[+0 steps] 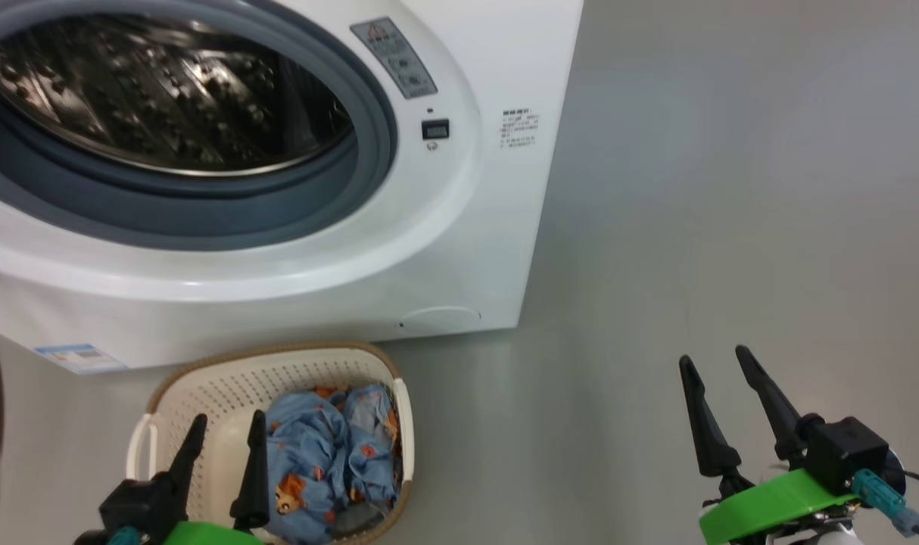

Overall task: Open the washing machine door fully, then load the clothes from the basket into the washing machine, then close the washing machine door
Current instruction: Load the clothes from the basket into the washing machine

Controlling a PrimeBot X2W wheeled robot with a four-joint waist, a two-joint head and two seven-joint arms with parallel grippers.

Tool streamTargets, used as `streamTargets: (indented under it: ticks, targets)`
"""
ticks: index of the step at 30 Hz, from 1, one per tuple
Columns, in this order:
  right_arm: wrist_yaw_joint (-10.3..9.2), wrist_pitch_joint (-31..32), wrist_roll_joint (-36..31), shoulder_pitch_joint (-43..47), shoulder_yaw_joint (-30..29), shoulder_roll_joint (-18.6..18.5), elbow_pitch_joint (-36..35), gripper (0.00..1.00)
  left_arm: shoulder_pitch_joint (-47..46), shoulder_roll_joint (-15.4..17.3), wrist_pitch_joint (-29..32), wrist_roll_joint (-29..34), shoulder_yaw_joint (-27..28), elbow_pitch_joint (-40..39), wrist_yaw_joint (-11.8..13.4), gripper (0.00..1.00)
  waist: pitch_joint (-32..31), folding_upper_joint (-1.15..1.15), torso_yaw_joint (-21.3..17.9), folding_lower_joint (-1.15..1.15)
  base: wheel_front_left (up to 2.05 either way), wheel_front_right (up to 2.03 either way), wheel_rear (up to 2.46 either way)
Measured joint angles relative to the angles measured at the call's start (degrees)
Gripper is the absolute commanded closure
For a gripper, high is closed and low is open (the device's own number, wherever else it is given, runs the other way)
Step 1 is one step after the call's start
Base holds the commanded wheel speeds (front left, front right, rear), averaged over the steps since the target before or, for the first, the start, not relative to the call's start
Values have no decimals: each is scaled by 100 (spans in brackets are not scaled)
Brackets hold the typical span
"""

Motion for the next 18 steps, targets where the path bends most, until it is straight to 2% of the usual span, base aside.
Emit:
streamTargets:
  ticks: [10,18]
  targets:
    - [0,0,0,-411,135,-4,-111,0,-921,33,4,-208,-237,1098,0,0,773,0,-105,0,0,0,0]
    - [0,0,-1,-821,199,-8,-297,0,-2106,368,5,-504,-464,2283,0,0,1626,0,-230,0,0,0,0]
